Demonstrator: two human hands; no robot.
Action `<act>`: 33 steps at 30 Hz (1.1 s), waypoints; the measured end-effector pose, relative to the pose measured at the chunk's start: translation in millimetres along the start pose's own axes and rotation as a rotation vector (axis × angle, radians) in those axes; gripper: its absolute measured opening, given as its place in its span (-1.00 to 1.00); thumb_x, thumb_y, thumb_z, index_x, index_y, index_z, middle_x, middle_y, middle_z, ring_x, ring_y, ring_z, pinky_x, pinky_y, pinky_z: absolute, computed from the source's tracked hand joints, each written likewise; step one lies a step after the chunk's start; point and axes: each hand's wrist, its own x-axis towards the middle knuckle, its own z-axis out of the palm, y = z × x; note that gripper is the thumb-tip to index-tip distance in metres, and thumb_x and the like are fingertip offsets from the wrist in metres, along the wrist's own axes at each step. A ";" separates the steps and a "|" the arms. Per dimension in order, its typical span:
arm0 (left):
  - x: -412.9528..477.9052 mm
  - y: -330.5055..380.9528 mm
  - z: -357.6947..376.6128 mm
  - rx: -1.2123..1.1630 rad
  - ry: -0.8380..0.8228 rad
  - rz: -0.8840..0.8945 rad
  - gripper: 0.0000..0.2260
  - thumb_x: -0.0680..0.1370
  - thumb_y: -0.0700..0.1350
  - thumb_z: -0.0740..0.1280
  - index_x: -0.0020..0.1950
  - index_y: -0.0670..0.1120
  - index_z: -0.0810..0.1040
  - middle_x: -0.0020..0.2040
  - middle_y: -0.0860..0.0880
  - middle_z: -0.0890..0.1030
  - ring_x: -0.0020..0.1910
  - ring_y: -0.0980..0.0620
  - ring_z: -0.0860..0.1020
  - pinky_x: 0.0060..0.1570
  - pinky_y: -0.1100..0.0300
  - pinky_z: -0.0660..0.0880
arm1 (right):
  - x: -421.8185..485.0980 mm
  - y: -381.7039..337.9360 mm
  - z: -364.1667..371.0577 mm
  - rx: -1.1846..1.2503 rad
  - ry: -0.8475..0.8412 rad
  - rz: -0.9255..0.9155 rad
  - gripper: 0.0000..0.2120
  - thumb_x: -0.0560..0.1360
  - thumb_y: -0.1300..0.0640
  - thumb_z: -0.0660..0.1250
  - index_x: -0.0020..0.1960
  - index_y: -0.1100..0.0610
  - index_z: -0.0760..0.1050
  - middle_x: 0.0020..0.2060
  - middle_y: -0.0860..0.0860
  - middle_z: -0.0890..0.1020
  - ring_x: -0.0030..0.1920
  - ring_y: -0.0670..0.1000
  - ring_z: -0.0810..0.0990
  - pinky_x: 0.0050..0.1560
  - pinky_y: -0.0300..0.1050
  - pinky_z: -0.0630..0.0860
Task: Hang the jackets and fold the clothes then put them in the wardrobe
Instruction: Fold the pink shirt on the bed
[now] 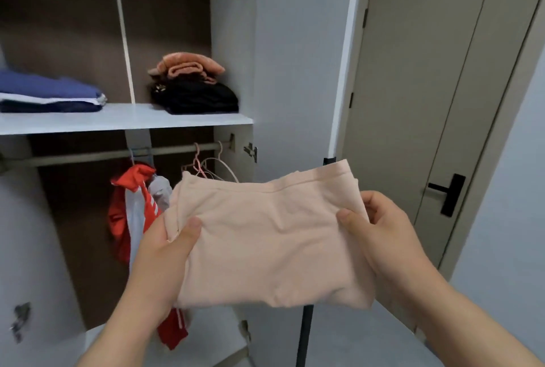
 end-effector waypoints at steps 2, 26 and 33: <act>10.1 16.1 -10.6 0.010 0.040 0.023 -0.86 0.60 -0.07 0.33 0.03 0.18 0.60 -0.04 0.23 0.69 -0.09 0.16 0.66 -0.14 0.12 0.52 | 15.7 -19.4 9.5 0.008 -0.028 -0.055 -0.89 0.51 0.16 0.39 -0.07 -0.05 0.58 -0.19 -0.14 0.70 -0.20 -0.09 0.67 -0.22 -0.14 0.51; 223.3 75.4 -96.7 0.302 0.558 0.185 -0.92 0.60 -0.09 0.33 -0.03 0.05 0.61 -0.15 0.13 0.71 -0.12 0.09 0.65 -0.21 0.14 0.48 | 263.3 -60.6 265.3 0.429 -0.369 -0.253 -0.79 0.53 0.18 0.36 0.00 -0.13 0.56 -0.20 -0.17 0.71 -0.21 -0.11 0.68 -0.17 -0.02 0.59; 296.4 82.3 -159.1 0.281 0.619 0.099 -0.89 0.58 -0.05 0.37 -0.06 -0.07 0.62 -0.30 0.10 0.70 -0.28 0.08 0.67 -0.35 0.21 0.47 | 305.1 -79.0 368.3 0.450 -0.476 -0.315 -0.75 0.55 0.16 0.33 0.12 -0.16 0.50 -0.14 -0.38 0.62 -0.13 -0.31 0.59 -0.19 -0.16 0.48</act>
